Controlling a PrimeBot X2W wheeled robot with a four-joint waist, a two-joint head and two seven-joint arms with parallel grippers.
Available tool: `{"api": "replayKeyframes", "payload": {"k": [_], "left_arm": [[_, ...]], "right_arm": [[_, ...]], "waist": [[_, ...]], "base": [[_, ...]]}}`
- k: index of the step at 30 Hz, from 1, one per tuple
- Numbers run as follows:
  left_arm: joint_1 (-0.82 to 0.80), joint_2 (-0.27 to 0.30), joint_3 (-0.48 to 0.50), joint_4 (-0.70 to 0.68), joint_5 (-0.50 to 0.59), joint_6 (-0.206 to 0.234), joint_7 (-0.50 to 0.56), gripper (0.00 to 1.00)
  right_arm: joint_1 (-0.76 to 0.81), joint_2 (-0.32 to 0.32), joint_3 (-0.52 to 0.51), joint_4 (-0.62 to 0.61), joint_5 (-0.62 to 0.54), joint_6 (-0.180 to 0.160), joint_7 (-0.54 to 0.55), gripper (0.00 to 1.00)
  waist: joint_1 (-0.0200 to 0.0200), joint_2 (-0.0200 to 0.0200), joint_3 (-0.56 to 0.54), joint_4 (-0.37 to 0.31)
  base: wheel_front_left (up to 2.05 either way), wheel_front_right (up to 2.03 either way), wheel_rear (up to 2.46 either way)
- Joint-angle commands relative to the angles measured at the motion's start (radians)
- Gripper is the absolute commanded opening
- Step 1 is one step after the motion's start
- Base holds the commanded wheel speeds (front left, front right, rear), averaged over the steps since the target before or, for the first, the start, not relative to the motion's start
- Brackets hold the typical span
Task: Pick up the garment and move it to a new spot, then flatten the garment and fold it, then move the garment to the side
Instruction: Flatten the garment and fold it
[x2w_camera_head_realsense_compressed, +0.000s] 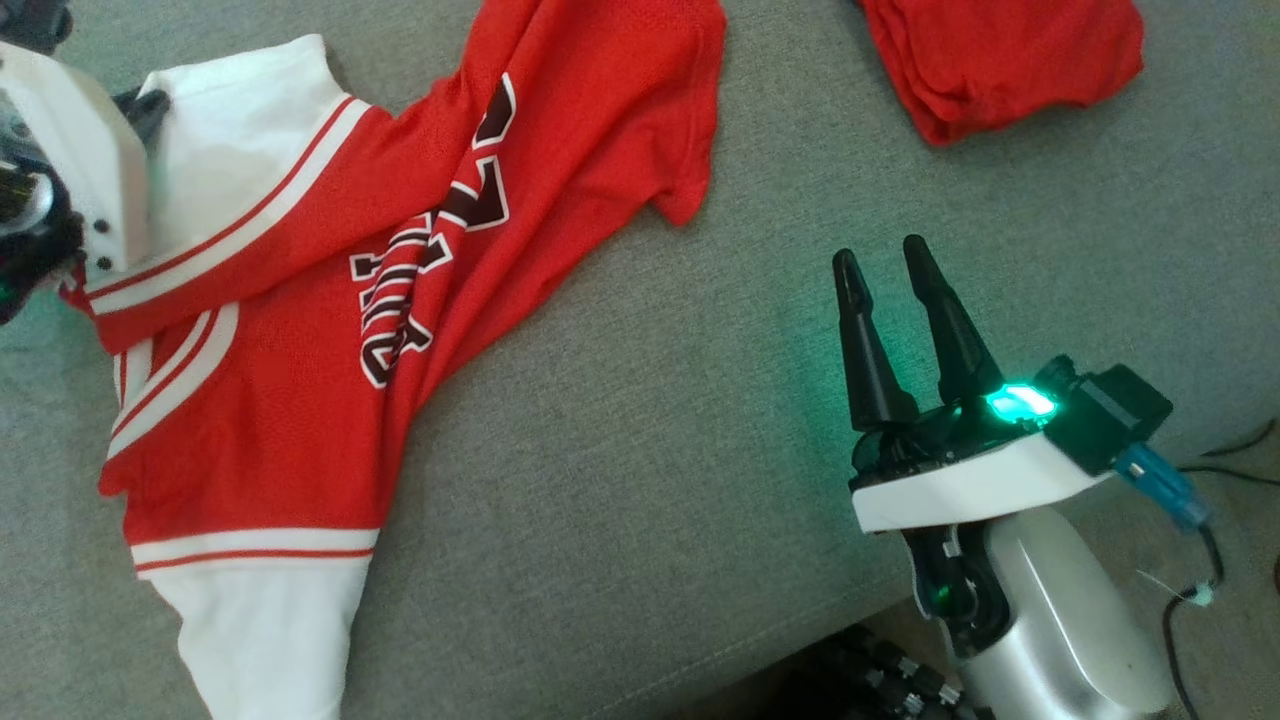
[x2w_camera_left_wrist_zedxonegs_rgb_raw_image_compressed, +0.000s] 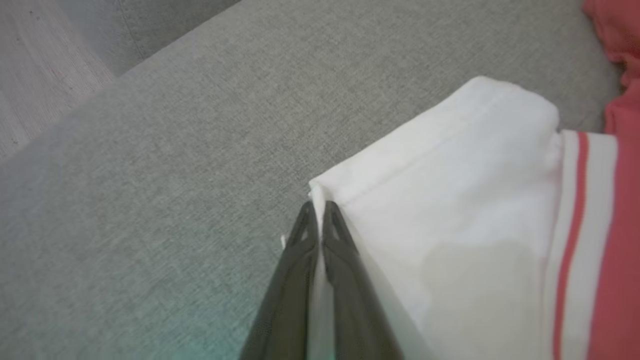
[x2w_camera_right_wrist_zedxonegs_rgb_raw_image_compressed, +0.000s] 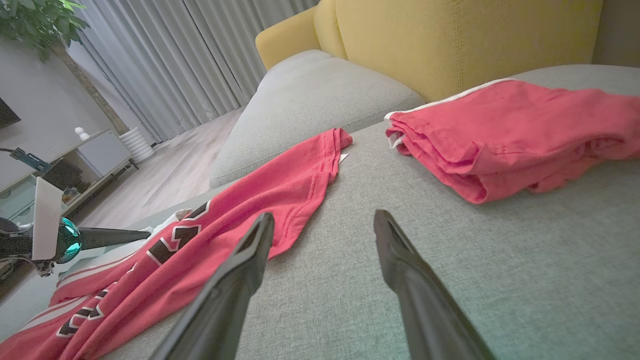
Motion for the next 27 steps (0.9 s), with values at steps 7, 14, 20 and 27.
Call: {"api": "replayKeyframes", "payload": {"k": [7, 14, 20, 27], "left_arm": [[-0.076, 0.067, 0.003, 0.007, 0.024, 0.003, -0.125, 0.0], [-0.23, 0.032, 0.093, 0.142, 0.115, 0.097, -0.441, 0.0], [-0.37, 0.027, 0.128, 0.261, 0.182, 0.186, -0.584, 0.0], [-0.488, 0.027, 0.158, 0.382, 0.241, 0.304, -0.747, 0.0]], "right_arm": [[-0.024, -0.002, 0.018, -0.031, 0.007, 0.007, -0.011, 1.0], [-0.029, -0.002, 0.028, -0.033, 0.012, 0.007, -0.011, 1.0], [-0.029, -0.002, 0.038, -0.035, 0.018, 0.007, -0.011, 1.0], [-0.029, -0.002, 0.04, -0.034, 0.019, 0.007, -0.011, 1.0]], "waist": [[0.0, 0.0, 0.001, 0.002], [0.0, 0.0, 0.013, -0.013], [0.0, 0.0, 0.024, -0.029], [0.0, 0.0, 0.035, -0.028]], "base": [[0.0, 0.0, 0.0], [0.0, 0.0, 0.0], [0.0, 0.0, 0.0], [0.0, 0.0, 0.0]]}}
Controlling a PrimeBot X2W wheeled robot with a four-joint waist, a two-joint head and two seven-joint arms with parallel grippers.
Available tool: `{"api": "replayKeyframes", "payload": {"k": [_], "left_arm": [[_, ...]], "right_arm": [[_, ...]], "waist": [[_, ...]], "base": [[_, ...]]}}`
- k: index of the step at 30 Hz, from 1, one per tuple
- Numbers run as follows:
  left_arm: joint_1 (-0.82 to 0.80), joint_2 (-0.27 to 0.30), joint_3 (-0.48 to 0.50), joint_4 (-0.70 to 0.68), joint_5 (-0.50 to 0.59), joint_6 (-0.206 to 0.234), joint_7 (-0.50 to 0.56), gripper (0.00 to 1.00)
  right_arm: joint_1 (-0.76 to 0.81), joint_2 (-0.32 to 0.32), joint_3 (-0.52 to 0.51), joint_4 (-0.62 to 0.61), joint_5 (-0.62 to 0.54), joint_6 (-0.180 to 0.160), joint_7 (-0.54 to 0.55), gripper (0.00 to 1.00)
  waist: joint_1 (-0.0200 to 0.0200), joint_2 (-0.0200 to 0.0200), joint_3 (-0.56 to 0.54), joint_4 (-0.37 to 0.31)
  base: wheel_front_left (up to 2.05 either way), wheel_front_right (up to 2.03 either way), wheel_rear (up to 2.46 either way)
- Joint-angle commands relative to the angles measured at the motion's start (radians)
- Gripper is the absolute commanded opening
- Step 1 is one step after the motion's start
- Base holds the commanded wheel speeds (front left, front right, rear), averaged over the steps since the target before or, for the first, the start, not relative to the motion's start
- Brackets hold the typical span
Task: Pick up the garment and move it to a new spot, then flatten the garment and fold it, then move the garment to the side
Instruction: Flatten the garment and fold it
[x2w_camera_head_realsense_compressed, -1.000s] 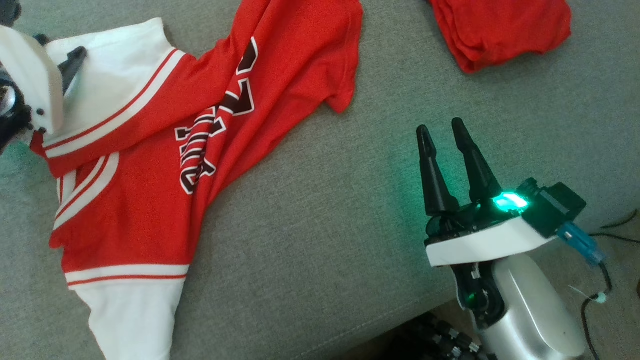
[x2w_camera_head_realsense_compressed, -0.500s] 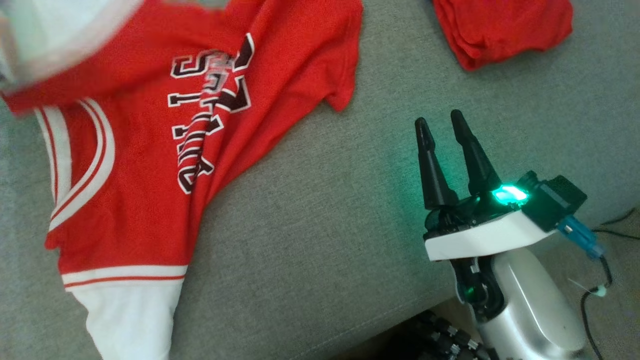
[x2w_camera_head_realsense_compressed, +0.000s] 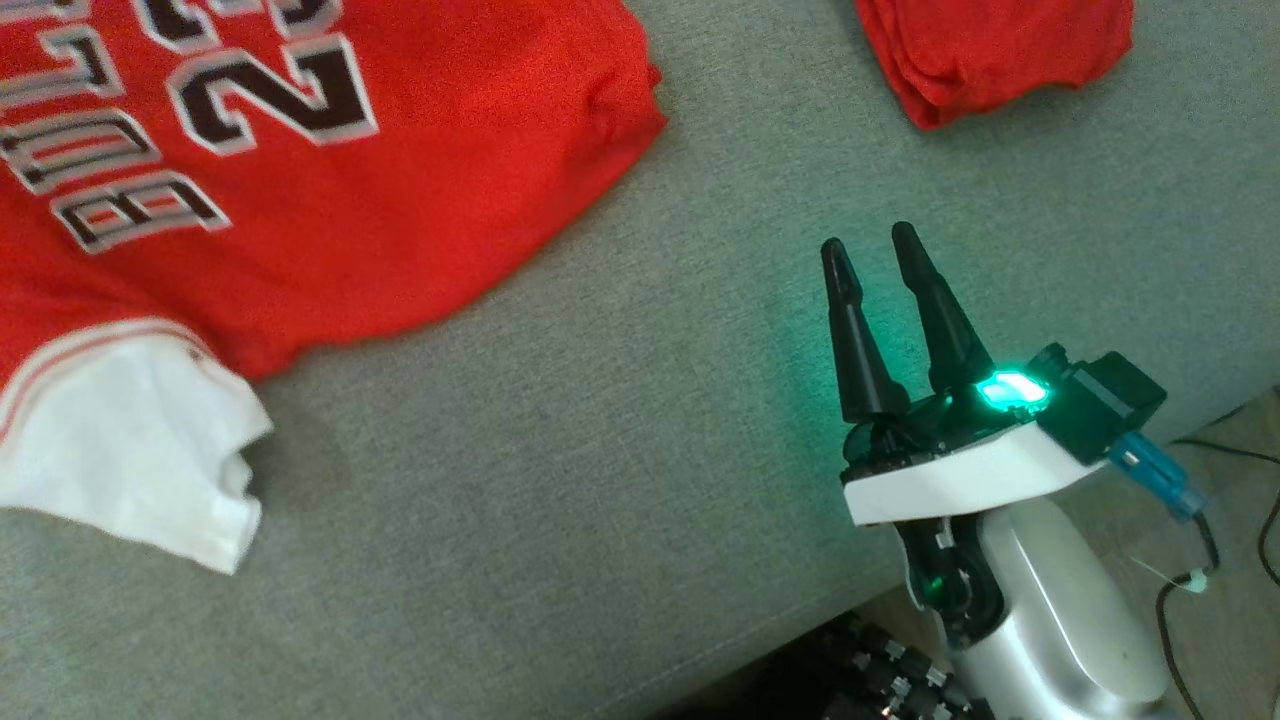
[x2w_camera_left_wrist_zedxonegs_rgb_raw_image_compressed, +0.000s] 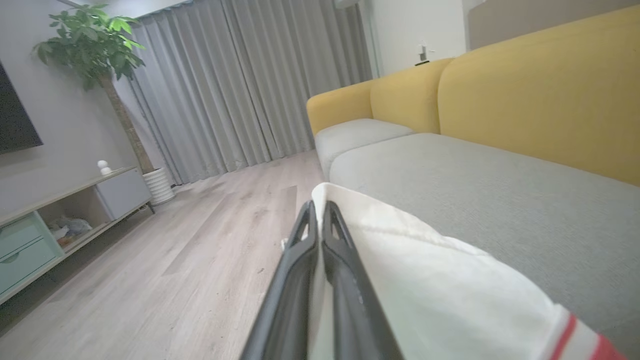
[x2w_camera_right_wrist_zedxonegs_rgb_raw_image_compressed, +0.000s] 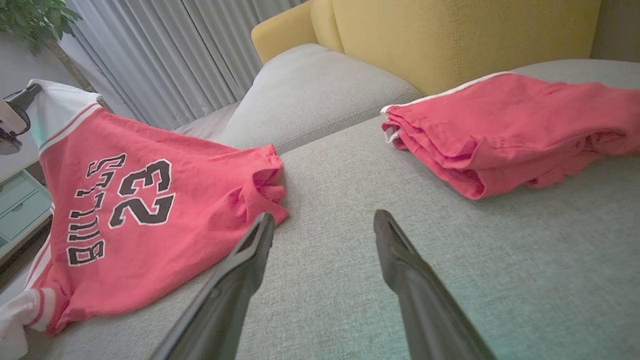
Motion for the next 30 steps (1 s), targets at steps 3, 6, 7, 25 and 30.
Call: {"api": "replayKeyframes", "payload": {"k": [3, 6, 7, 25, 30], "left_arm": [[-0.063, 0.032, 0.04, 0.031, 0.012, 0.03, -0.047, 0.0], [-0.055, 0.018, 0.038, 0.077, 0.007, 0.02, -0.059, 0.44], [-0.051, 0.01, 0.039, 0.088, 0.001, 0.014, -0.064, 1.0], [0.196, -0.21, 0.056, 0.088, -0.103, -0.188, -0.129, 1.0], [0.363, -0.236, 0.148, -0.057, -0.139, -0.181, -0.13, 1.0]], "right_arm": [[-0.008, -0.002, 0.022, -0.03, 0.008, 0.007, -0.011, 1.0], [-0.009, -0.002, 0.024, -0.028, 0.005, 0.007, -0.011, 1.0], [-0.009, -0.002, 0.024, -0.027, 0.002, 0.007, -0.011, 1.0], [-0.001, -0.002, -0.047, 0.009, -0.076, 0.007, -0.011, 1.0], [0.022, -0.002, -0.077, 0.028, -0.103, 0.007, -0.011, 1.0]], "waist": [[0.0, 0.0, 0.002, 0.005], [0.0, 0.0, 0.002, 0.012], [0.0, 0.0, 0.003, 0.016], [0.0, 0.0, -0.15, 0.19], [0.0, 0.0, -0.223, 0.272]], "base": [[0.0, 0.0, 0.0], [0.0, 0.0, 0.0], [0.0, 0.0, 0.0], [0.0, 0.0, 0.0], [0.0, 0.0, 0.0]]}}
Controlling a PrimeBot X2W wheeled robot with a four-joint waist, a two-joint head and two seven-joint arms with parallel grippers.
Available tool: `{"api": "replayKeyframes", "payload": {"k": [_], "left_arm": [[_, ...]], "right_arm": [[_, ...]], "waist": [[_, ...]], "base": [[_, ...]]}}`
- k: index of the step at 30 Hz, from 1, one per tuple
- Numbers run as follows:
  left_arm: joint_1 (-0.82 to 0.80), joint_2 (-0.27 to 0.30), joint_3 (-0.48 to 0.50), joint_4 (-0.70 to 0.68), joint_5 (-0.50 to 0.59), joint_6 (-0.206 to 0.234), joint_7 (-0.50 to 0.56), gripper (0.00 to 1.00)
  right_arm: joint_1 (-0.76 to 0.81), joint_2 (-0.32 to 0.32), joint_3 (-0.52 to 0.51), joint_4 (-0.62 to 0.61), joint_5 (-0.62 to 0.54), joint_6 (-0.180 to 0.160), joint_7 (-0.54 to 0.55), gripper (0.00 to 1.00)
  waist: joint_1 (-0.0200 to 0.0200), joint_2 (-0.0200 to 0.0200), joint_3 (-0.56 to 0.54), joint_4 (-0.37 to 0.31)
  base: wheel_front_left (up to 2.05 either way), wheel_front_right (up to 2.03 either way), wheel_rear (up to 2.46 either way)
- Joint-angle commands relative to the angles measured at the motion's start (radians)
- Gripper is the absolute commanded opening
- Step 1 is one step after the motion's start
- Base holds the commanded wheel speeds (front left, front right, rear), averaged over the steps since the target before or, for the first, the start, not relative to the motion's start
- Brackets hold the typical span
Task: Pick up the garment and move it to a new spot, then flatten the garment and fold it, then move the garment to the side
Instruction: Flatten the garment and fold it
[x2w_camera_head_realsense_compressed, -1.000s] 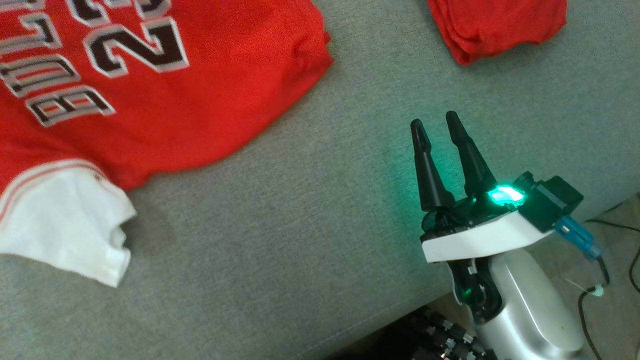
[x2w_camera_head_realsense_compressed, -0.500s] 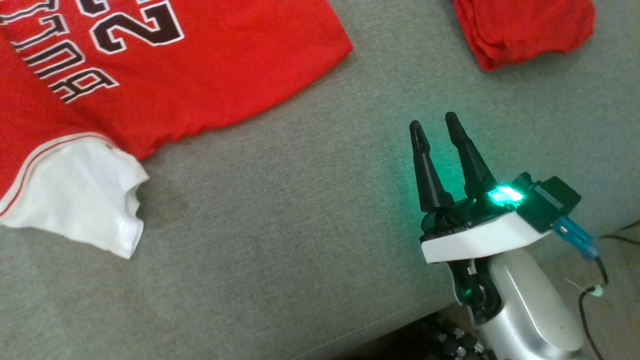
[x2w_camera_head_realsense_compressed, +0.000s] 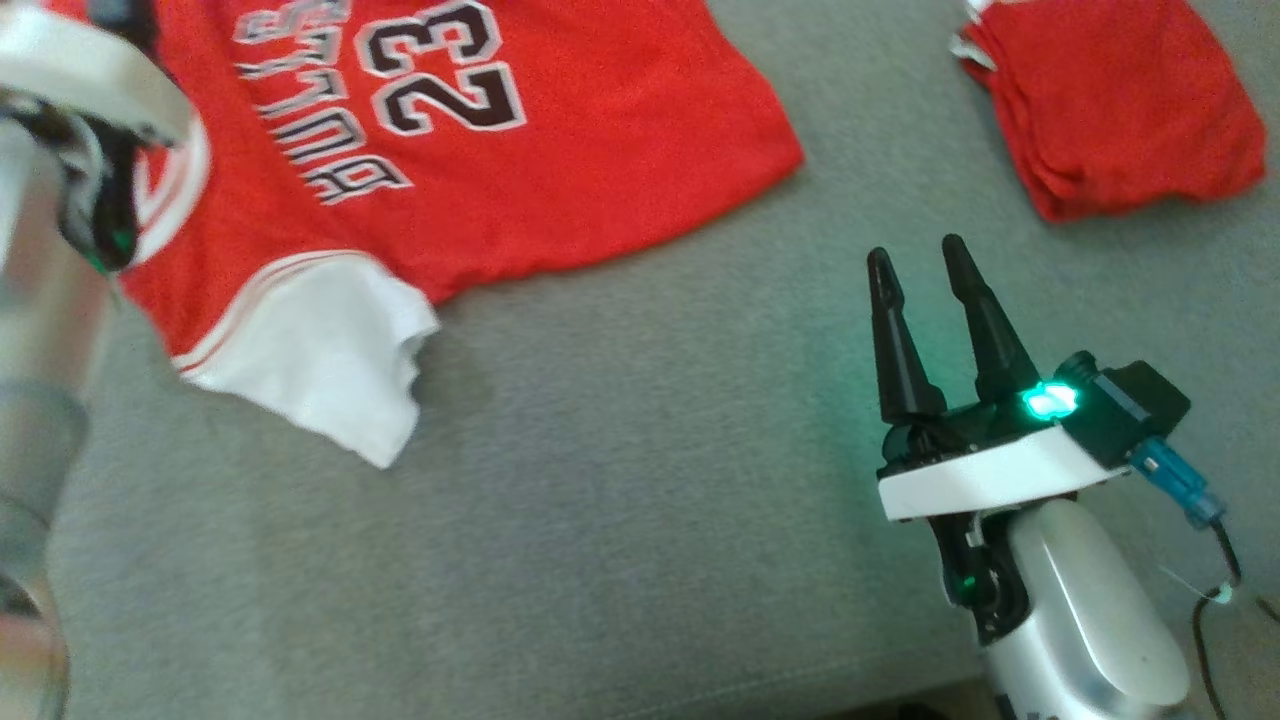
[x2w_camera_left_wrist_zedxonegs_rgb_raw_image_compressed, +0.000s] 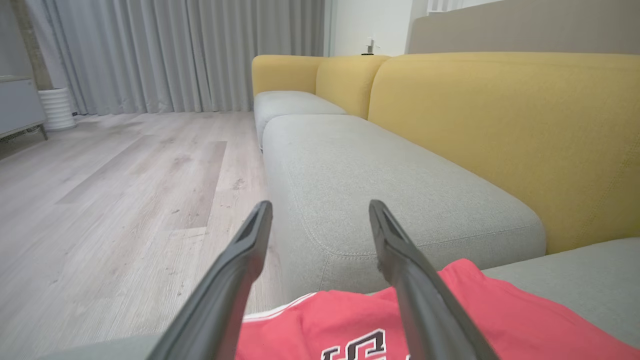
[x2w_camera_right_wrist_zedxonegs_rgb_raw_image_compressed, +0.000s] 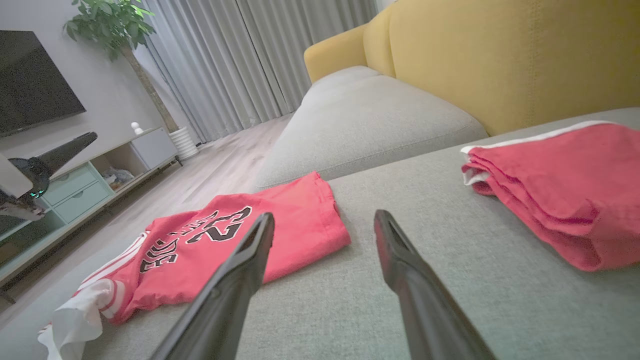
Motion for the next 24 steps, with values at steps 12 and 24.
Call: {"api": "replayKeyframes", "payload": {"k": [12, 24], "left_arm": [[0.592, -0.059, 0.225, -0.51, 0.05, 0.131, -0.009, 1.0], [0.724, -0.088, 0.204, -0.542, 0.056, 0.136, 0.061, 1.0]], "right_arm": [[0.079, -0.002, -0.039, 0.004, -0.032, 0.007, -0.011, 1.0], [0.07, -0.002, -0.01, 0.004, -0.042, 0.007, -0.011, 1.0]], "waist": [[0.0002, 0.0, -0.168, 0.209], [0.0002, 0.0, -0.144, 0.206]], "base": [[0.0, 0.0, 0.0], [0.0, 0.0, 0.0]]}}
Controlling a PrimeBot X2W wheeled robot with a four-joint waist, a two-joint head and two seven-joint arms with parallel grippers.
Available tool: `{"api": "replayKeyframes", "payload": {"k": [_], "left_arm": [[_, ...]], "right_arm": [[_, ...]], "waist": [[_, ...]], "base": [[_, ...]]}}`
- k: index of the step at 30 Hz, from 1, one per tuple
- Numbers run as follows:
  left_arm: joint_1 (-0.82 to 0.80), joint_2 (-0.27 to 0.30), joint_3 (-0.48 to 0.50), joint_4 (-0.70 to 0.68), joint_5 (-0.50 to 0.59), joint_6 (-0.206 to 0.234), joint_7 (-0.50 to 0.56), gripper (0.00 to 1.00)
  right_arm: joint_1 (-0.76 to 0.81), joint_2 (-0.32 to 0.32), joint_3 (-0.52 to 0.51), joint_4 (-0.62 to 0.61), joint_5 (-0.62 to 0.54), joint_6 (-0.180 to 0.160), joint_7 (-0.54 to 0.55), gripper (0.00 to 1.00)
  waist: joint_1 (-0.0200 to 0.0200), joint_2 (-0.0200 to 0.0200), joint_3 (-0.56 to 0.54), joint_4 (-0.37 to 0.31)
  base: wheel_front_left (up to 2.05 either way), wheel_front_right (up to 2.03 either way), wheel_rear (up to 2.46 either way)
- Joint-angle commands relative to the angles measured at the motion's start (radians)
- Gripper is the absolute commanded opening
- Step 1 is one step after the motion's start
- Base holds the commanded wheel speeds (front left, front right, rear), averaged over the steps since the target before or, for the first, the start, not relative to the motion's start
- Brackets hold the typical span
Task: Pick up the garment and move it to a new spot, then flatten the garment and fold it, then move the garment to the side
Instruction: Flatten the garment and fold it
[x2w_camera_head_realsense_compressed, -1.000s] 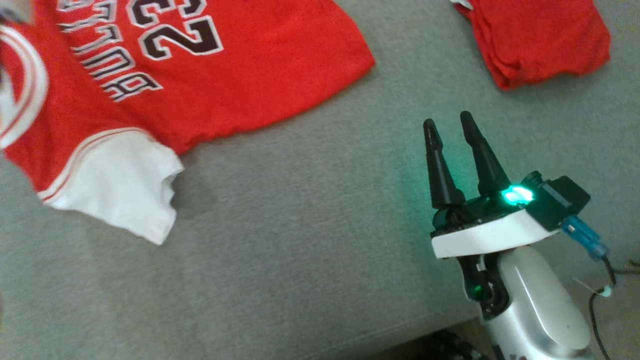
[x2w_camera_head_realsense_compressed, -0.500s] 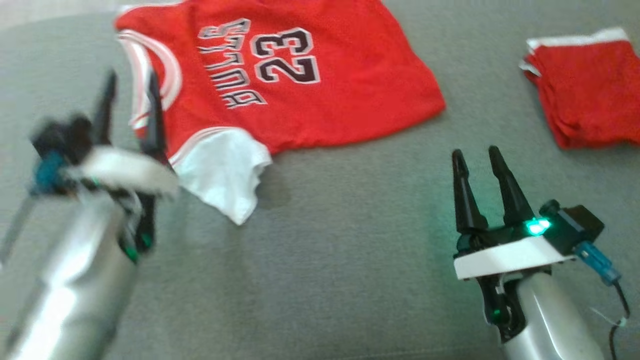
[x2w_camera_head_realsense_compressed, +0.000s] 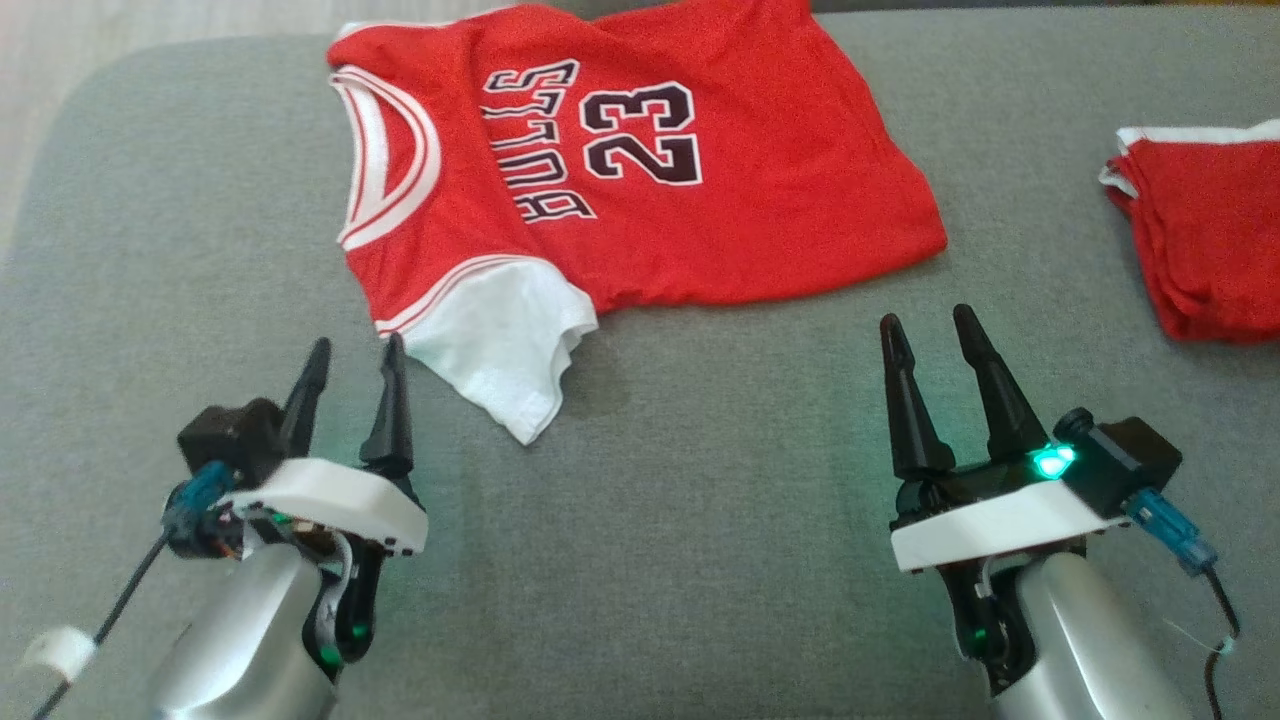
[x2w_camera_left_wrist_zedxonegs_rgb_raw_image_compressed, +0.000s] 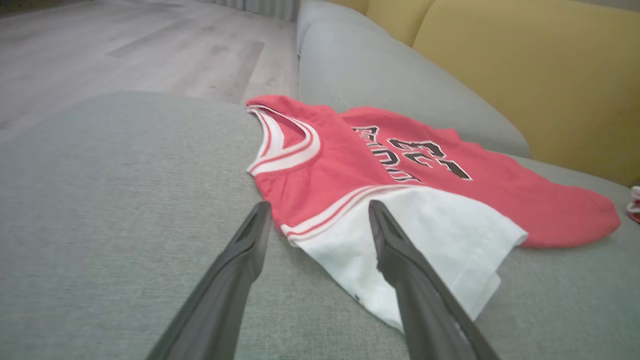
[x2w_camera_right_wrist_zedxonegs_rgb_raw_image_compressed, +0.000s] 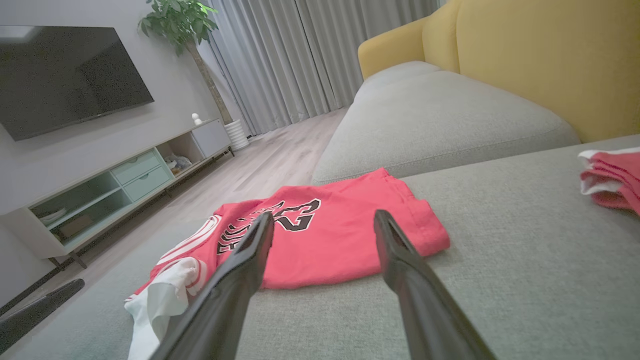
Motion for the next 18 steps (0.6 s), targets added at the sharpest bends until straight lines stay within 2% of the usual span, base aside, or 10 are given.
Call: {"api": "replayKeyframes", "payload": {"k": [1, 5, 12, 18], "left_arm": [[-0.056, 0.033, 0.026, -0.008, -0.004, -0.011, 0.02, 1.0], [-0.088, 0.024, 0.018, 0.06, -0.041, -0.03, 0.102, 1.0], [-0.122, -0.006, 0.037, 0.18, -0.106, -0.027, 0.184, 1.0], [-0.14, -0.022, 0.03, 0.218, -0.136, -0.073, 0.217, 1.0]], "right_arm": [[-0.016, -0.002, 0.024, -0.029, -0.007, 0.007, -0.011, 1.0], [-0.023, -0.002, 0.025, -0.033, -0.009, 0.007, -0.011, 1.0], [-0.037, -0.002, 0.028, -0.044, 0.002, 0.007, -0.011, 1.0], [-0.037, -0.002, 0.033, -0.048, 0.006, 0.007, -0.011, 1.0]], "waist": [[0.0, 0.0, 0.017, -0.018], [0.0, 0.0, 0.049, -0.047], [0.0, 0.0, 0.087, -0.089], [0.0, 0.0, 0.1, -0.1]], "base": [[0.0, 0.0, 0.0], [0.0, 0.0, 0.0], [0.0, 0.0, 0.0], [0.0, 0.0, 0.0]]}}
